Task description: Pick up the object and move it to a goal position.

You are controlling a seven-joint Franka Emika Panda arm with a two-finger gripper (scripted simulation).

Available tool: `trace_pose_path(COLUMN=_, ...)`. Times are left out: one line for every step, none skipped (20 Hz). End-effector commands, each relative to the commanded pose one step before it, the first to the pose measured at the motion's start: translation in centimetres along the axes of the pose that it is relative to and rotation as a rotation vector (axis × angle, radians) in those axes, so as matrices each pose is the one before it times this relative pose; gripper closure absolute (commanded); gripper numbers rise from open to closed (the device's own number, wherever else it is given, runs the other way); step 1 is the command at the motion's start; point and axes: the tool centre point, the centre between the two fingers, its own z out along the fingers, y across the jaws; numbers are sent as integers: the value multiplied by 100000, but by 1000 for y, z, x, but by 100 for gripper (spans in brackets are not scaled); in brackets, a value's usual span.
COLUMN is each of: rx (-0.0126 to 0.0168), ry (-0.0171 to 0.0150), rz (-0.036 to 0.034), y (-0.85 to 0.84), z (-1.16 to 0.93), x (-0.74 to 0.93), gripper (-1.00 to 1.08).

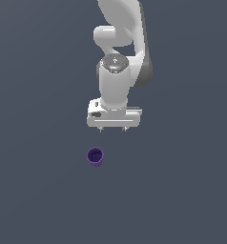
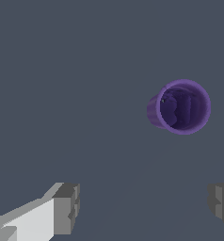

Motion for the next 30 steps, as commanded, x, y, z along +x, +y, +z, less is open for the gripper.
trace_pose_path(rx=0, ry=0, rz=0, y=1, z=0, x=0, gripper=-20)
trace_pose_path(rx=-43, ry=58, rz=-118, y=-12, z=-24, x=5, gripper=-20)
trace_pose_path(rx=-106, ry=148, rz=-302, y=-9, z=-58, x=17, gripper=-20)
trace_pose_path(rx=-172, ry=244, rz=-504, y=-27, z=-100, x=24, gripper=-20)
trace_pose_path(rx=-212, ry=313, rz=-659, y=-34, z=-130, x=27, gripper=-20)
trace_pose_path(rx=-156, ry=248, rz=-539, y=-27, z=-106, x=15, gripper=-20)
trace_pose_path(rx=-77, ry=142, rz=-328, y=-24, z=-65, x=1, gripper=-20)
trace_pose_path(rx=-11, ry=41, rz=-112, y=-7, z=-21, x=-6, gripper=-20)
trace_pose_path(rx=17, ry=-28, rz=61, y=-1, z=11, x=-2, gripper=-20)
trace_pose_path(rx=-7, ry=-61, rz=198, y=23, z=39, x=23, gripper=-20)
trace_pose_path(rx=-78, ry=-47, rz=261, y=32, z=48, x=58, gripper=-20)
trace_pose_path(rx=-125, ry=-57, rz=359, y=40, z=67, x=89, gripper=-20)
trace_pose_path(rx=-157, ry=-85, rz=490, y=55, z=92, x=113, gripper=-20)
trace_pose_path(rx=-189, ry=-110, rz=610, y=67, z=116, x=136, gripper=-20)
trace_pose_path(rx=-229, ry=-128, rz=723, y=79, z=138, x=162, gripper=-20)
trace_pose_path(rx=-275, ry=-143, rz=834, y=90, z=161, x=189, gripper=-20)
trace_pose_path(rx=-320, ry=-161, rz=950, y=100, z=185, x=214, gripper=-20)
trace_pose_path(rx=-370, ry=-179, rz=1071, y=112, z=211, x=241, gripper=-20)
trace_pose_path(rx=-424, ry=-193, rz=1189, y=121, z=238, x=268, gripper=-20)
trace_pose_path(rx=-481, ry=-206, rz=1307, y=129, z=265, x=294, gripper=-20)
trace_pose_path(rx=-543, ry=-217, rz=1426, y=136, z=293, x=320, gripper=-20)
trace_pose_path(rx=-609, ry=-224, rz=1542, y=141, z=322, x=346, gripper=-20)
trace_pose_path(rx=-679, ry=-229, rz=1659, y=146, z=352, x=371, gripper=-20)
trace_pose_path(rx=-754, ry=-229, rz=1771, y=148, z=382, x=395, gripper=-20)
trace_pose_path(rx=-833, ry=-224, rz=1882, y=148, z=413, x=419, gripper=-20)
trace_pose_path(rx=-915, ry=-214, rz=1989, y=145, z=445, x=441, gripper=-20)
trace_pose_path(rx=-1003, ry=-198, rz=2094, y=140, z=477, x=462, gripper=-20)
trace_pose_path(rx=-1032, ry=-166, rz=2071, y=124, z=481, x=454, gripper=-20)
trace_pose_path(rx=-1001, ry=-127, rz=1938, y=103, z=457, x=422, gripper=-20)
trace_pose_path(rx=-964, ry=-91, rz=1807, y=84, z=433, x=391, gripper=-20)
